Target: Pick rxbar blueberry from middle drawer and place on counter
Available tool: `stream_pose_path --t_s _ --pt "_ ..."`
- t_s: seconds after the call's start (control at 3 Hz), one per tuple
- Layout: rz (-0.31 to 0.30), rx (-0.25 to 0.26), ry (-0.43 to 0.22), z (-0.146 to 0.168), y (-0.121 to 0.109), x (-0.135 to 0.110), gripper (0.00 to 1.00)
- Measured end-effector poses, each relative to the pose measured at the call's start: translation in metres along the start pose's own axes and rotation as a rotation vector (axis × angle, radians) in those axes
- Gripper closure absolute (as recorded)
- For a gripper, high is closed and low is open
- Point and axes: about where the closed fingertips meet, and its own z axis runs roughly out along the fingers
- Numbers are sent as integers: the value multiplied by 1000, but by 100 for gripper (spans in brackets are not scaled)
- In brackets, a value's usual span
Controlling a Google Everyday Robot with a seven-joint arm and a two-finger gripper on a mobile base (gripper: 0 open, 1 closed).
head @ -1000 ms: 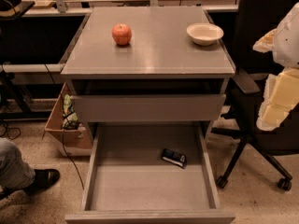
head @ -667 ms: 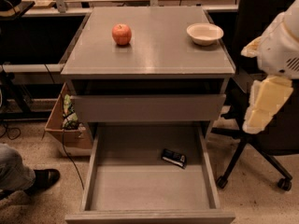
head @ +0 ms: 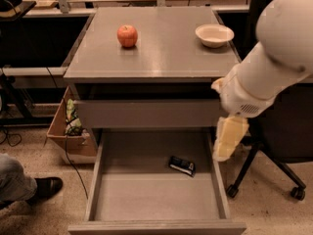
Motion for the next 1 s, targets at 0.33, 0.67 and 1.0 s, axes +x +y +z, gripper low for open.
stream_pose_path --t_s 0.33,0.67,1.0 --pt "-10 -55 -57 85 1 1 0" --pt "-10 -55 -57 85 1 1 0" --pt "14 -65 -61 97 0 2 0"
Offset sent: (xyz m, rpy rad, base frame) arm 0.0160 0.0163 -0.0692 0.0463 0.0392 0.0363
